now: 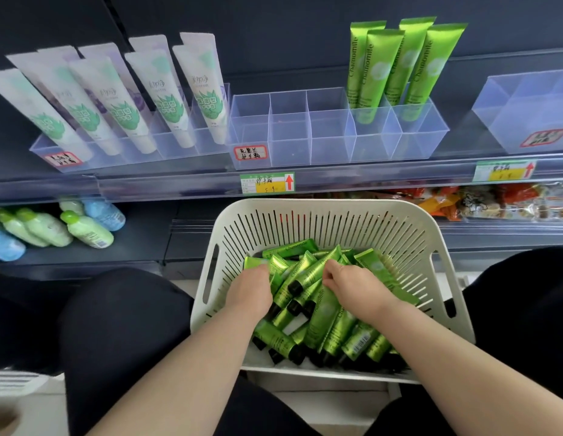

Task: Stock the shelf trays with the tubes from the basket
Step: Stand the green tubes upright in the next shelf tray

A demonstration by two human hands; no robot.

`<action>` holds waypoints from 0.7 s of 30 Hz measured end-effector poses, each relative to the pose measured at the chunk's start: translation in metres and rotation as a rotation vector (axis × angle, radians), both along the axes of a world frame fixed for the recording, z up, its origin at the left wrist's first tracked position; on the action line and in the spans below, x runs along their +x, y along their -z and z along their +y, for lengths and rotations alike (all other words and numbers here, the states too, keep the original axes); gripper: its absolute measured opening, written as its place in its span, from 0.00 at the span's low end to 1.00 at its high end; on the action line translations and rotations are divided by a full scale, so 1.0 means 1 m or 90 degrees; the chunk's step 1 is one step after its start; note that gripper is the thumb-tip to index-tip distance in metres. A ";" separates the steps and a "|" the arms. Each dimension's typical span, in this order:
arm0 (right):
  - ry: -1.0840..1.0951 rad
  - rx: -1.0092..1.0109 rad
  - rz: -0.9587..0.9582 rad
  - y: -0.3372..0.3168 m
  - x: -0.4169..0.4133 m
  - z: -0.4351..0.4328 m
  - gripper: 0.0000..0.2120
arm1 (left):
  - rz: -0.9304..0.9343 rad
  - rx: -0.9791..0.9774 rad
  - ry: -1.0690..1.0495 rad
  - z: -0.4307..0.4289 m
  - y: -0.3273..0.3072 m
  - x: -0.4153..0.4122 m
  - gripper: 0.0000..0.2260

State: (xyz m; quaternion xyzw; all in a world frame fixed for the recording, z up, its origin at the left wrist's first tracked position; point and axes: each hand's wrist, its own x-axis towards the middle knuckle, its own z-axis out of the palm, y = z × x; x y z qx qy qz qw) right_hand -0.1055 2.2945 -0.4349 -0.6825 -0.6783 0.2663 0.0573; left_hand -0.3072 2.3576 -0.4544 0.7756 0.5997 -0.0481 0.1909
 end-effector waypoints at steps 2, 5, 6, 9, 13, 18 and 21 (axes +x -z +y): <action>0.017 -0.032 0.035 0.001 -0.001 0.000 0.04 | 0.016 -0.059 -0.016 0.001 0.001 0.000 0.10; 0.021 -0.094 0.087 0.003 -0.006 -0.002 0.10 | -0.001 -0.110 -0.012 0.001 0.003 0.001 0.08; 0.023 -0.100 0.096 0.003 -0.007 -0.002 0.12 | 0.003 -0.116 -0.005 0.000 0.004 0.001 0.08; 0.037 -0.105 0.118 0.004 -0.006 -0.001 0.16 | 0.047 -0.083 0.020 -0.003 0.004 0.001 0.05; 0.061 -0.112 0.135 0.004 -0.006 -0.001 0.14 | 0.056 -0.096 0.033 -0.003 0.004 0.003 0.09; 0.055 -0.108 0.116 -0.001 -0.009 -0.003 0.11 | 0.038 -0.148 0.033 -0.002 0.003 0.005 0.17; 0.041 -0.098 0.096 -0.006 -0.012 -0.002 0.10 | 0.024 -0.163 0.064 -0.004 0.005 0.005 0.16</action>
